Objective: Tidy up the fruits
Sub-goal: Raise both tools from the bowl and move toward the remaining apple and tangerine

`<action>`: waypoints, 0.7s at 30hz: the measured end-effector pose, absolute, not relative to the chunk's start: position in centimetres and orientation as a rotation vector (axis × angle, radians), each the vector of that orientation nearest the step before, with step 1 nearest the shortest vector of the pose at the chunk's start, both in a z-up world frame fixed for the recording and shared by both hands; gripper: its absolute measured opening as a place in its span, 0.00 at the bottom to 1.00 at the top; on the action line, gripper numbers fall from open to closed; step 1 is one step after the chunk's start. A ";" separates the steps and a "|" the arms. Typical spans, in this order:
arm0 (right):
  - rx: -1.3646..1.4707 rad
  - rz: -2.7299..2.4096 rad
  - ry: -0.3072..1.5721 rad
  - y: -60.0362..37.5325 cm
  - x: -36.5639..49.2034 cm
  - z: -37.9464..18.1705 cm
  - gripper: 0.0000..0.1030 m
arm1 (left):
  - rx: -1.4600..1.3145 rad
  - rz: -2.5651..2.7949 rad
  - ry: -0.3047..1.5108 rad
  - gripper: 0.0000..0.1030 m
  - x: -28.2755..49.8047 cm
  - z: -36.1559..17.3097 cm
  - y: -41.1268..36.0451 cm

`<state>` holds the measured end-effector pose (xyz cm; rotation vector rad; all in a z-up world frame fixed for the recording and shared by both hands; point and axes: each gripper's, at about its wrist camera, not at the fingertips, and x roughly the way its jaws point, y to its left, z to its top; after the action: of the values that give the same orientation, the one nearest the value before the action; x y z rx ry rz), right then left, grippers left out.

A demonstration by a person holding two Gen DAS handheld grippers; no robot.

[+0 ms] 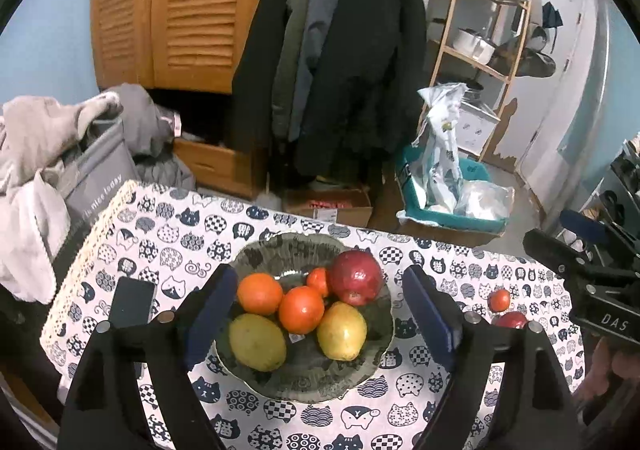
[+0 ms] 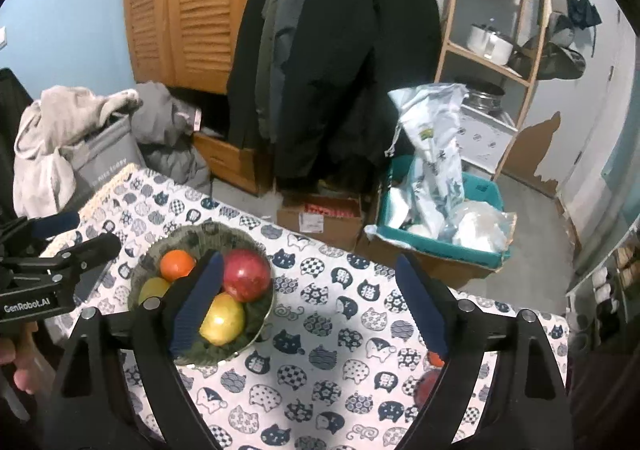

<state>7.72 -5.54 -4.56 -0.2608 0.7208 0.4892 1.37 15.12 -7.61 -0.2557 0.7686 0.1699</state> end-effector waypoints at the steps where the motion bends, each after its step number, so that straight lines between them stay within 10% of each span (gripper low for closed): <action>1: -0.256 0.485 0.716 -5.9 7.6 -4.3 0.84 | -0.255 0.167 0.764 0.84 1.3 -7.4 15.0; 21: -0.170 0.331 0.668 -16.1 6.5 -2.6 0.85 | -0.140 0.049 0.702 0.92 1.3 -4.2 7.3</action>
<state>6.50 -16.15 -2.57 -0.1696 0.6681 0.3310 1.34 7.32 -4.17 -0.1396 0.7023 0.0491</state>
